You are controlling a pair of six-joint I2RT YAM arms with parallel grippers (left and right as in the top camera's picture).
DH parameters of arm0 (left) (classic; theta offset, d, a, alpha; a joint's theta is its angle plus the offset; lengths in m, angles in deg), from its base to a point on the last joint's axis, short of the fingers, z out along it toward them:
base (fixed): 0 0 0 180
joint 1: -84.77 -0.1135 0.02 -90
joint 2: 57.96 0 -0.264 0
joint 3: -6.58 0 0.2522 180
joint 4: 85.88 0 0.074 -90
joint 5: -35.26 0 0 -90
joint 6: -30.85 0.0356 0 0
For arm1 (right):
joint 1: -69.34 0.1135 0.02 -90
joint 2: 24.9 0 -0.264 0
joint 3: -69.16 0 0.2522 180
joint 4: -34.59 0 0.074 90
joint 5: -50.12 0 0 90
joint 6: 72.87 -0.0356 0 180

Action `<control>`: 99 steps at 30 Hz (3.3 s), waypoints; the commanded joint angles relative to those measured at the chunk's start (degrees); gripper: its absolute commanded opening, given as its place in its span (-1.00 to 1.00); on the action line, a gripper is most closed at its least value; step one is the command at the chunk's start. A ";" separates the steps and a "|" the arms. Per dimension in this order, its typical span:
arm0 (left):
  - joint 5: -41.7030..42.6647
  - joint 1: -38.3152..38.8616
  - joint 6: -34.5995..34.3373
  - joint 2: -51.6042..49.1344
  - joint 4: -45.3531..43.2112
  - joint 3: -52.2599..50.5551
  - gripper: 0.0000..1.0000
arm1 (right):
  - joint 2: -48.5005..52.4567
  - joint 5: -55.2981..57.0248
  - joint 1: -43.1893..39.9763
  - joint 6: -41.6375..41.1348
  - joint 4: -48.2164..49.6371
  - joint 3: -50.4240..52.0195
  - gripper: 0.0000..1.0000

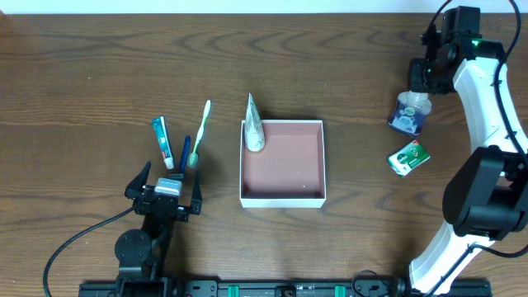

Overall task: Pack container
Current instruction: 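Move right gripper to the blue soap pump bottle and grasp it, then place the soap pump bottle in the box beside the tube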

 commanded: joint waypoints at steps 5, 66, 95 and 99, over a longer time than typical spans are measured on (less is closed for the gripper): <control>0.39 -0.28 0.35 0.28 1.46 -1.25 0.96 | -4.81 -3.19 0.37 2.82 0.55 -2.29 -0.97; 0.39 -0.28 0.35 0.28 1.46 -1.25 0.96 | -21.53 10.82 47.15 -8.11 34.77 30.51 -0.94; 0.39 -0.28 0.35 0.28 1.46 -1.25 0.96 | -21.24 12.48 45.16 -6.62 44.83 35.30 0.13; 0.39 -0.28 0.35 0.28 1.46 -1.25 0.96 | -24.63 10.69 44.33 -6.64 44.50 34.23 0.20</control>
